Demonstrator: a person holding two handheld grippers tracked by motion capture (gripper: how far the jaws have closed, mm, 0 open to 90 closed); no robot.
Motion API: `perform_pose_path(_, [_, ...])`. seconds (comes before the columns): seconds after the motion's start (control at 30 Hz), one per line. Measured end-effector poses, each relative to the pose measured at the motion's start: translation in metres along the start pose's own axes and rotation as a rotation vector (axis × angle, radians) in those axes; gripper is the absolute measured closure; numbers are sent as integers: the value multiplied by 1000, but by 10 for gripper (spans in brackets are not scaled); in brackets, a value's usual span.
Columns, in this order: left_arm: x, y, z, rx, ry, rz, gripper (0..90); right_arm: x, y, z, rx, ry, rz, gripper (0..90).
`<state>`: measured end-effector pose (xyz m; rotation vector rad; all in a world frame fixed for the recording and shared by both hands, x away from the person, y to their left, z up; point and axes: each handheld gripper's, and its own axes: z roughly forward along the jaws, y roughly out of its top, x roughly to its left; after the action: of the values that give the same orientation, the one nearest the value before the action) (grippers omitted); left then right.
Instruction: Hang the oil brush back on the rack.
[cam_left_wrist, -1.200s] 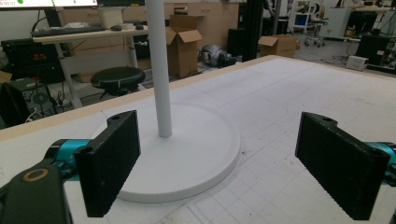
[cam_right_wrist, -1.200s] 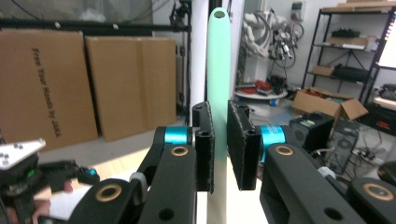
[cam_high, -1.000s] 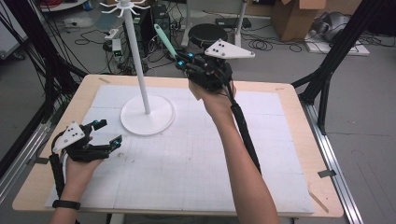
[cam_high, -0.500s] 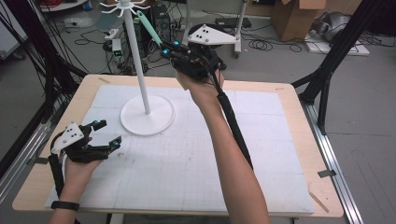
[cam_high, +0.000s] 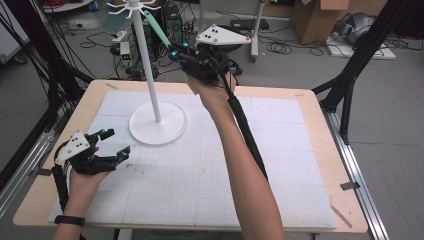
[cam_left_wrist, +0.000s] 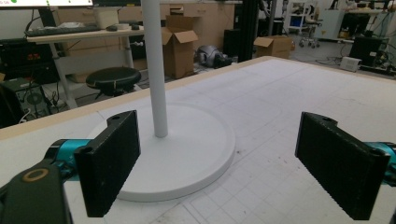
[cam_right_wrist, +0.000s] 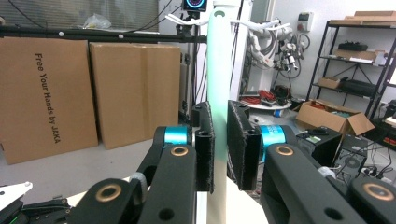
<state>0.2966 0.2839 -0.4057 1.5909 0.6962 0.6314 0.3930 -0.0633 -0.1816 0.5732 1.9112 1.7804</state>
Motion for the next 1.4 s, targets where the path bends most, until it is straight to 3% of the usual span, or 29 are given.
perform_pose_path(0.5, [0, 0, 0, -1, -7, -4, 146, -1, -2, 19, 31, -14, 5, 817])
perform_pose_path(1.0, [1, 0, -1, 3, -8, -2, 146, -1, -9, 41, 106, -12, 14, 792])
perform_pose_path(1.2, [0, 0, -1, 2, -9, 1, 146, 0, -9, 40, 119, -44, 14, 599])
perform_pose_path(1.4, [0, -1, 0, 8, -7, 1, 146, -8, -14, 23, 150, -16, 0, 445])
